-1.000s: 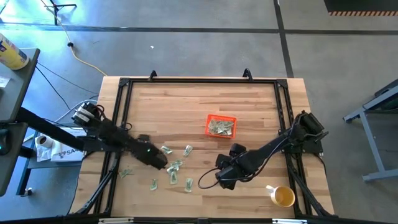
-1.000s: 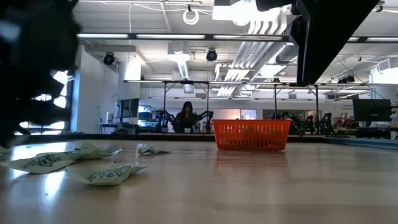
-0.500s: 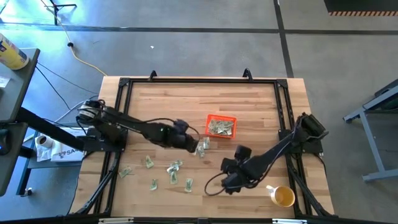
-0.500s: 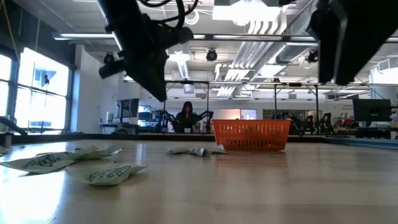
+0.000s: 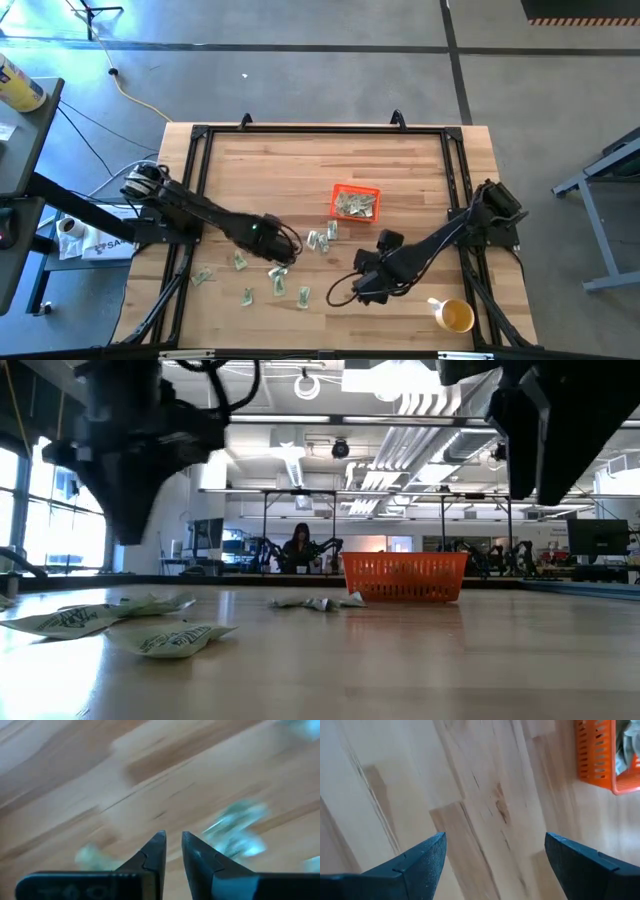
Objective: Pick and place Stevia / Truvia into bins
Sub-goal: Put the green stevia packet into the orange basket
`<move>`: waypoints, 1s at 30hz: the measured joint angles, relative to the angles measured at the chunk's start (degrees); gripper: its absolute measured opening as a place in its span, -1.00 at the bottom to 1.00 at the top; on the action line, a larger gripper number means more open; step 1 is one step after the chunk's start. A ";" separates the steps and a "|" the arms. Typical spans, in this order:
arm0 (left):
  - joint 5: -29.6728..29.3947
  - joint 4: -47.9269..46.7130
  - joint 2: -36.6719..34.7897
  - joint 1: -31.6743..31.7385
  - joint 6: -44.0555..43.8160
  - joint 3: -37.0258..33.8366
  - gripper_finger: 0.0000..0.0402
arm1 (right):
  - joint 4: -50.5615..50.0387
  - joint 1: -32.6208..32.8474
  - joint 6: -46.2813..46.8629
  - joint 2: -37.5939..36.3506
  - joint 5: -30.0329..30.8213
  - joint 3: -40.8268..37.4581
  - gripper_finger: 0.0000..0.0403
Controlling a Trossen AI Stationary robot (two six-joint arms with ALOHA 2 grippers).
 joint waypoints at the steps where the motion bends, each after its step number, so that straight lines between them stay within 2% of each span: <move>1: -1.78 2.72 0.01 0.05 -0.27 -0.07 -0.50 | -0.72 0.23 -1.05 0.00 0.01 0.00 0.63; 5: -7.10 17.37 0.35 2.63 4.41 -0.05 -0.46 | -5.84 1.32 -3.87 0.00 -0.28 0.00 0.63; 7: -7.29 24.97 1.54 5.14 9.65 0.09 -0.41 | -7.85 1.71 -3.95 0.00 -0.61 0.00 0.63; 9: -7.04 28.28 3.53 7.82 12.86 0.09 -0.33 | -9.37 2.17 -3.65 0.00 -1.10 0.00 0.63; 14: -0.13 32.67 7.68 14.43 13.89 0.23 0.01 | -10.47 3.46 0.37 0.00 -2.59 0.00 0.63; 21: 1.18 42.12 11.80 17.47 22.77 3.86 0.52 | -12.87 3.52 5.30 0.00 -3.76 0.00 0.63; 25: -1.21 42.26 16.37 17.70 28.08 7.50 0.60 | -14.53 3.55 6.31 0.02 -3.43 0.00 0.63; 30: -1.59 40.10 21.03 17.70 29.48 10.73 0.52 | -15.82 3.73 9.57 0.02 -3.00 -0.02 0.63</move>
